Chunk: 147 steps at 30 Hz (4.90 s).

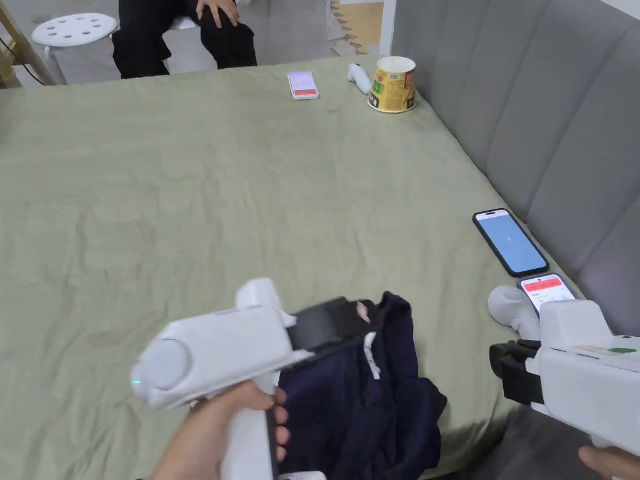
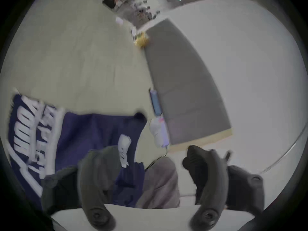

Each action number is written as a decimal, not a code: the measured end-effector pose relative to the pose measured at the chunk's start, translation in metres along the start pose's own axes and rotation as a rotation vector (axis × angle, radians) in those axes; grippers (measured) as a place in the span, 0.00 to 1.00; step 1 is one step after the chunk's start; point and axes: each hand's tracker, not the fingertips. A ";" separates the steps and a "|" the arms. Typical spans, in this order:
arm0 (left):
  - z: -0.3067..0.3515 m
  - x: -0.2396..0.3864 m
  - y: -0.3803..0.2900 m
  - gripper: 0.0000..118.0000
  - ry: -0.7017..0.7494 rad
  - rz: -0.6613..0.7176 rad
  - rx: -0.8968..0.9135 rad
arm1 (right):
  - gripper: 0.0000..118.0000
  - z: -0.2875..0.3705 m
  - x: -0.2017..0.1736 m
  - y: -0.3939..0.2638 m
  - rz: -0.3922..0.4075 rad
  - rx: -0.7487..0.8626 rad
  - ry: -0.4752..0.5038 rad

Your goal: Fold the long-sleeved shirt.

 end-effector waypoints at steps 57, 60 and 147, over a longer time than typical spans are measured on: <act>0.085 -0.094 -0.032 0.28 0.233 0.179 0.128 | 0.00 -0.160 -0.069 -0.036 -0.203 -0.299 0.370; 0.095 -0.121 -0.030 0.94 0.302 0.202 0.122 | 0.00 -0.159 -0.068 -0.034 -0.206 -0.306 0.377; 0.445 -0.103 0.178 0.04 0.758 -0.341 0.759 | 0.00 -0.058 -0.426 0.141 0.319 0.412 0.669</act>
